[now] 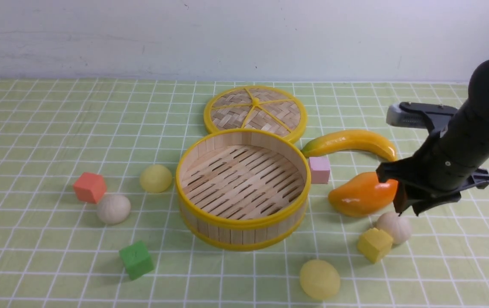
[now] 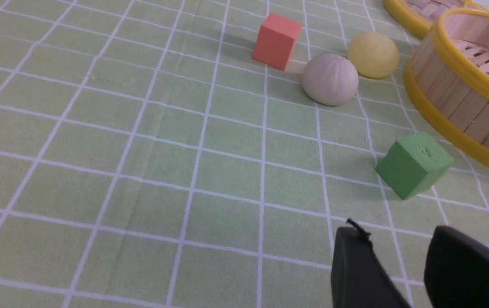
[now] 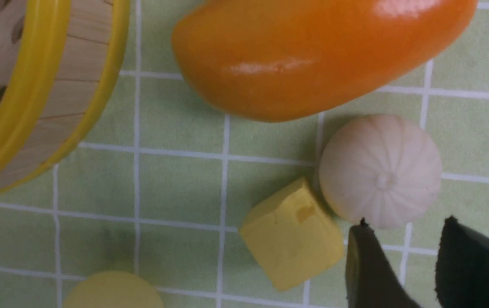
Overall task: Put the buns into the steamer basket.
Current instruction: Use the right arm to grab a steamed stuffed bun
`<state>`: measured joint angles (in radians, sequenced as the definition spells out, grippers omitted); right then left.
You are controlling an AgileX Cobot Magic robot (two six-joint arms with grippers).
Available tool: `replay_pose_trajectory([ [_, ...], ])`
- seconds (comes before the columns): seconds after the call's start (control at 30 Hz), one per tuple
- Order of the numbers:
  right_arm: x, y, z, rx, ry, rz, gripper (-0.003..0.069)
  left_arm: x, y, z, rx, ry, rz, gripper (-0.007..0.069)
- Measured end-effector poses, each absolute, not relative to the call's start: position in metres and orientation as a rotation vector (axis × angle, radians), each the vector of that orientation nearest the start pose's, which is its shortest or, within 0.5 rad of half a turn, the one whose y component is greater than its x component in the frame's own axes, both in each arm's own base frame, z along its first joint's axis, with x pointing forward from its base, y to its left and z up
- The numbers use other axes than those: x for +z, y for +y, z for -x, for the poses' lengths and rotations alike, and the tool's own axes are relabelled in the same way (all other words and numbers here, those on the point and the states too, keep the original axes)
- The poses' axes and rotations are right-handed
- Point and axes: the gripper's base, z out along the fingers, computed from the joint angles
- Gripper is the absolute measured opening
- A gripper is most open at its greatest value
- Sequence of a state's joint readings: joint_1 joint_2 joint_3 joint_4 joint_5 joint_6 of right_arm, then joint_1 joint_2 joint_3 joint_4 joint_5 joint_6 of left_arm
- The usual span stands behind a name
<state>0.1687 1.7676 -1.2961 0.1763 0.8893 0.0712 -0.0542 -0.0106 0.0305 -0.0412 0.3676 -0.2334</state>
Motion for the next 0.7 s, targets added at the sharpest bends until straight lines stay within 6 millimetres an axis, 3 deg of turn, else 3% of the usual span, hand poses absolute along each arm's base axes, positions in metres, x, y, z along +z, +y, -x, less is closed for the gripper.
replay_pose_trajectory([
  [0.57,0.192,0.073,-0.371,0.216,2.887,0.019,0.0221,0.17,-0.004,-0.053,-0.238,1.868,0.194,0.0238],
  [0.7,0.191,0.073,-0.371,0.221,2.889,0.038,0.0065,0.17,-0.004,-0.053,-0.238,1.868,0.194,0.0238],
])
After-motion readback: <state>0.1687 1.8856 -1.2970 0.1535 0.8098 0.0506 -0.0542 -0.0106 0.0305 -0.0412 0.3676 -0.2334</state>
